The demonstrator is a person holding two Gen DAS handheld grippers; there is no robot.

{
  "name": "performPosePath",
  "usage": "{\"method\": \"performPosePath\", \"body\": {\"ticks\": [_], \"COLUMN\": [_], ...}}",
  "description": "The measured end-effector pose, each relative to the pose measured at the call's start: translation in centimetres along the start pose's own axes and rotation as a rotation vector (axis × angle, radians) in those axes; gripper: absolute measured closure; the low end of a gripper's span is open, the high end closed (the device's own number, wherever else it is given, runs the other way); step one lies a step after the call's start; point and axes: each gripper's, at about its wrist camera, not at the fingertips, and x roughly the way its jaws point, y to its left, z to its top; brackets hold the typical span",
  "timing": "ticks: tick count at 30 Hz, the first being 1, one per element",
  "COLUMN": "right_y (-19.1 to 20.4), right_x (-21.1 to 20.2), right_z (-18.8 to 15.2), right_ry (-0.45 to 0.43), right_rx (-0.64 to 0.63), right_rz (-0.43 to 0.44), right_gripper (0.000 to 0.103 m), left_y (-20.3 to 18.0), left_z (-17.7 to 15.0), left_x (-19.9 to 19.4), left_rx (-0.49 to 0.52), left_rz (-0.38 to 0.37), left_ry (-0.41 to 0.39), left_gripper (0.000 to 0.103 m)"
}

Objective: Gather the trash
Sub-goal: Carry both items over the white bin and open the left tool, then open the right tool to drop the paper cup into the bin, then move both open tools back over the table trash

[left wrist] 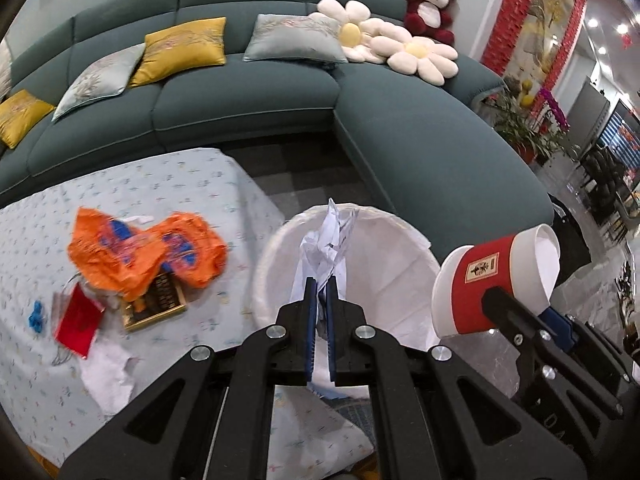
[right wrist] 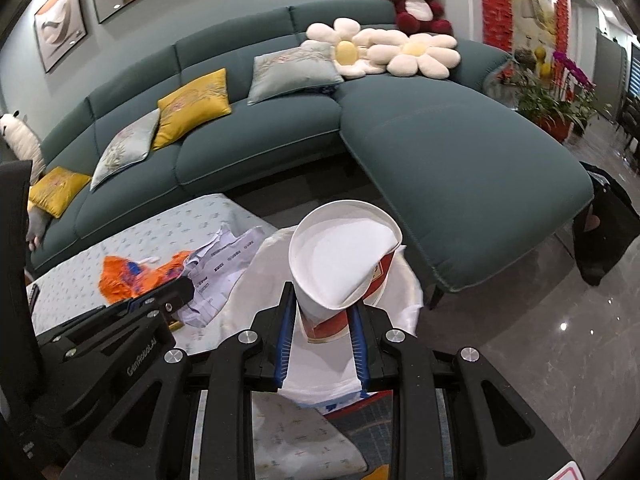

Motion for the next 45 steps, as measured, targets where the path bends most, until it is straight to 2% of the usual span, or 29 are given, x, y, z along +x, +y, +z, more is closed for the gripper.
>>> {"method": "performPosePath", "body": {"ticks": [8, 10, 12, 13, 20, 24, 33, 38, 41, 43, 45], "right_y": [-1.5, -1.4, -1.5, -1.5, -1.4, -1.1, 0.3, 1.1, 1.7, 2.3, 2.9], "right_x": [2.1, 2.5, 2.7, 2.9, 3.8, 4.1, 4.7, 4.5, 4.0, 3.6, 3.2], "right_z": [0.9, 1.1, 1.2, 1.3, 1.9, 2.0, 2.7, 3.1, 3.2, 3.1, 3.0], "right_ry": [0.007, 0.006, 0.005, 0.004, 0.010, 0.016, 0.018, 0.016, 0.006, 0.000, -0.004], "right_rx": [0.013, 0.012, 0.013, 0.014, 0.008, -0.003, -0.029, -0.036, -0.047, -0.059, -0.067], "right_rz": [-0.014, -0.017, -0.018, -0.019, -0.029, -0.030, -0.034, -0.035, -0.037, -0.039, -0.039], "right_gripper": [0.079, 0.078, 0.078, 0.078, 0.078, 0.078, 0.078, 0.071, 0.062, 0.053, 0.051], "left_y": [-1.4, -1.2, -1.1, -1.0, -0.1, 0.3, 2.1, 3.4, 4.1, 4.5, 5.0], "left_z": [1.4, 1.7, 1.9, 2.1, 2.5, 2.5, 2.2, 1.9, 1.8, 1.7, 1.5], "left_x": [2.4, 2.7, 2.6, 2.6, 2.9, 2.7, 2.5, 2.2, 1.7, 1.4, 1.0], "left_rx": [0.003, 0.000, -0.010, -0.014, -0.027, -0.029, -0.053, -0.074, -0.090, -0.095, -0.100], "left_rz": [0.001, 0.017, 0.035, 0.040, 0.048, 0.056, 0.083, 0.096, 0.101, 0.107, 0.114], "left_ry": [0.019, 0.021, 0.008, 0.000, 0.001, -0.007, -0.010, -0.010, -0.013, -0.016, -0.020], "left_gripper": [0.094, 0.081, 0.062, 0.060, 0.058, 0.051, 0.048, 0.047, 0.045, 0.044, 0.043]}}
